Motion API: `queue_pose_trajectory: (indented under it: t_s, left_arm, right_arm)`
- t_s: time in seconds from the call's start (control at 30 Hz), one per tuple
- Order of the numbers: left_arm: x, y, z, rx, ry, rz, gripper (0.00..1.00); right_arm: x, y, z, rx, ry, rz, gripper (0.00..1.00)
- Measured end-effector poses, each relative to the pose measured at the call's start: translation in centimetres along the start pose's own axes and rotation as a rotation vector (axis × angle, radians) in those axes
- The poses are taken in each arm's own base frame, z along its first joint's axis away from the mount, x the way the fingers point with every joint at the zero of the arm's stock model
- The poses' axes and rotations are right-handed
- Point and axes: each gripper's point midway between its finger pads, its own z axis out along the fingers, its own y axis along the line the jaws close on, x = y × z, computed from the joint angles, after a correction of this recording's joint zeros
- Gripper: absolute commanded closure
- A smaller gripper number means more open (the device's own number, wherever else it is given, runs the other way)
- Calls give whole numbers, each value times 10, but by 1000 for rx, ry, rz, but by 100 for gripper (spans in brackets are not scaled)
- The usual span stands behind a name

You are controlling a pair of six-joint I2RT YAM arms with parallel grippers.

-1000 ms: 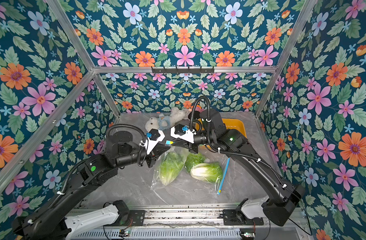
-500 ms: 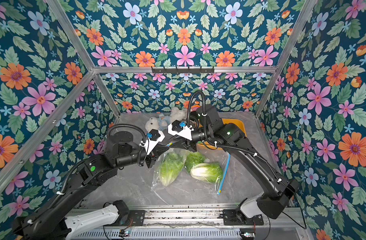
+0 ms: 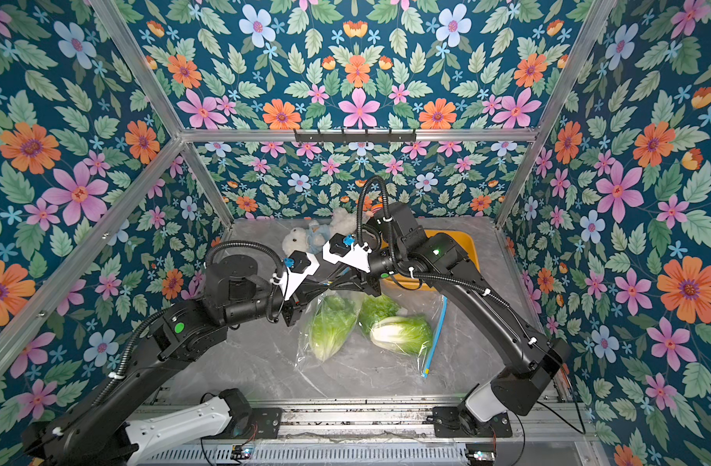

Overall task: Put the chinese cabbages into a zipper bag and zip it
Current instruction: Zip the zipper on the zipper food storage bag.

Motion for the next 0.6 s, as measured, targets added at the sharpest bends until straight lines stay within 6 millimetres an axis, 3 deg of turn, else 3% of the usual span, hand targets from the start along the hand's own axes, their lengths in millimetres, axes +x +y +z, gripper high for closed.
queue_pose_trajectory:
  t_s: [0.13,0.3,0.4,0.53,0.6]
  left_arm:
    - [1,0,1,1,3,2,99]
    - [-7,1,2,4,-7,19,80]
    - [-11,0,4,13,-10,31,79]
    - [-10,-2,11,38,12,43,97]
    - [-9,-3,12,47,20,47,100]
  right_arm:
    - [-1,0,-1,7,-3,-6,87]
    - [-1,0,-3,22,1,-9,88]
    - [1,-2,-4,32,9,-6,88]
    - [2,-4,-4,46,17,-5,89]
    - [3,-5,-4,49,23,-2,89]
